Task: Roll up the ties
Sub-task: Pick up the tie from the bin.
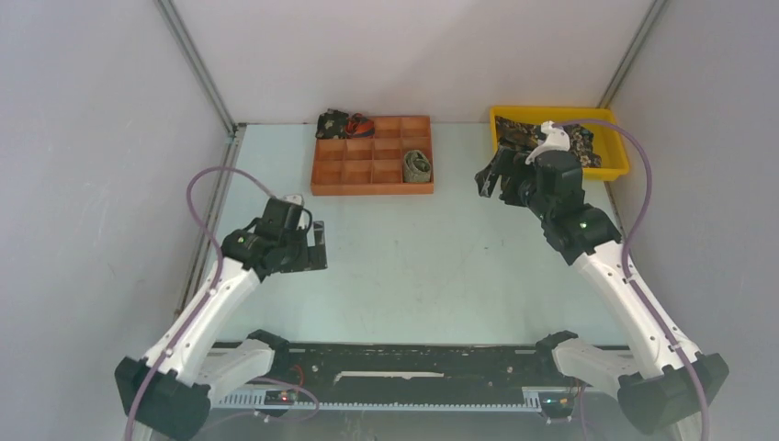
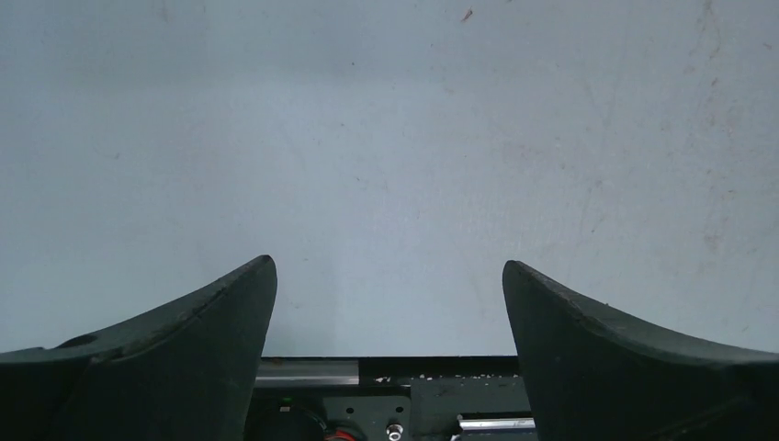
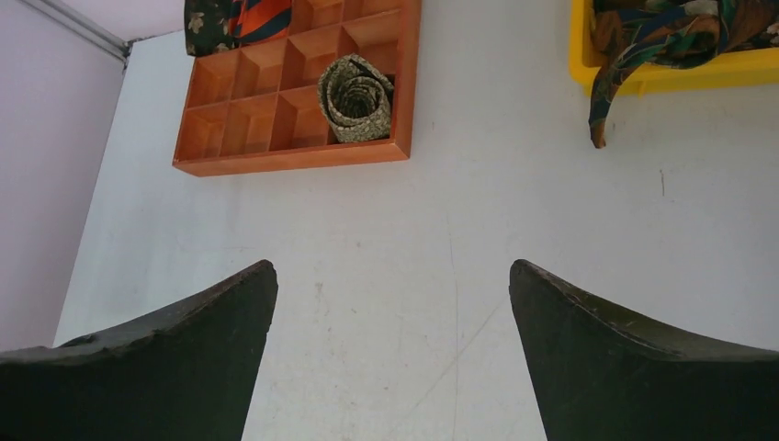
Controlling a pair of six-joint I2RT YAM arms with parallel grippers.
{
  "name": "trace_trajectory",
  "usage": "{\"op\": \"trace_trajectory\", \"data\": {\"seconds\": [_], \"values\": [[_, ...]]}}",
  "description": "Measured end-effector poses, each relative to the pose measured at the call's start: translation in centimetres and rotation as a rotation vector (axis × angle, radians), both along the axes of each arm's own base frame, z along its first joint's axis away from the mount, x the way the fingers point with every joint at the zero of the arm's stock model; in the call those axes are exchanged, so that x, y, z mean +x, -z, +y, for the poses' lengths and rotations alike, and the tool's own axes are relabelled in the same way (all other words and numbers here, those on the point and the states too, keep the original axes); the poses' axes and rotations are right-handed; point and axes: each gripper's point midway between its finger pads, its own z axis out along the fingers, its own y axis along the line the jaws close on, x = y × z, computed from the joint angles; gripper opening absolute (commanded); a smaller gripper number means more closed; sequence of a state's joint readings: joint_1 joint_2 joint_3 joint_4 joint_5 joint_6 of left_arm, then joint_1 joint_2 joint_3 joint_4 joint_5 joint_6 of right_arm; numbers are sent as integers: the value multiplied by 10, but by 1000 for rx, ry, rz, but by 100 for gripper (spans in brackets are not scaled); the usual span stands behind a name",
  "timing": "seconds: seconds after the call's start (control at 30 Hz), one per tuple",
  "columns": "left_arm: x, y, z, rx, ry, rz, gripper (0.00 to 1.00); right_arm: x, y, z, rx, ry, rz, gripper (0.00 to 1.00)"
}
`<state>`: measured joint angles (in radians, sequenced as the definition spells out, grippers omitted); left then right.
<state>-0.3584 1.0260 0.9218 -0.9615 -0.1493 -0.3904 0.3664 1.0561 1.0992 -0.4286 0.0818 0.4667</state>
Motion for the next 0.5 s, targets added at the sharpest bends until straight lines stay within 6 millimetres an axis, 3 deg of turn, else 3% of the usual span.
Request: {"op": "trace_trajectory", "data": {"seconds": [0.2, 0.33, 0.5], "values": [[-5, -11, -8, -97, 3, -109, 100, 2, 6, -4, -14, 16, 35, 100], [-5, -8, -13, -135, 9, -138, 100, 4, 15, -10, -62, 28, 58, 100], [-3, -15, -16, -165, 17, -193, 100, 21, 32, -23, -138, 64, 118, 100]]}}
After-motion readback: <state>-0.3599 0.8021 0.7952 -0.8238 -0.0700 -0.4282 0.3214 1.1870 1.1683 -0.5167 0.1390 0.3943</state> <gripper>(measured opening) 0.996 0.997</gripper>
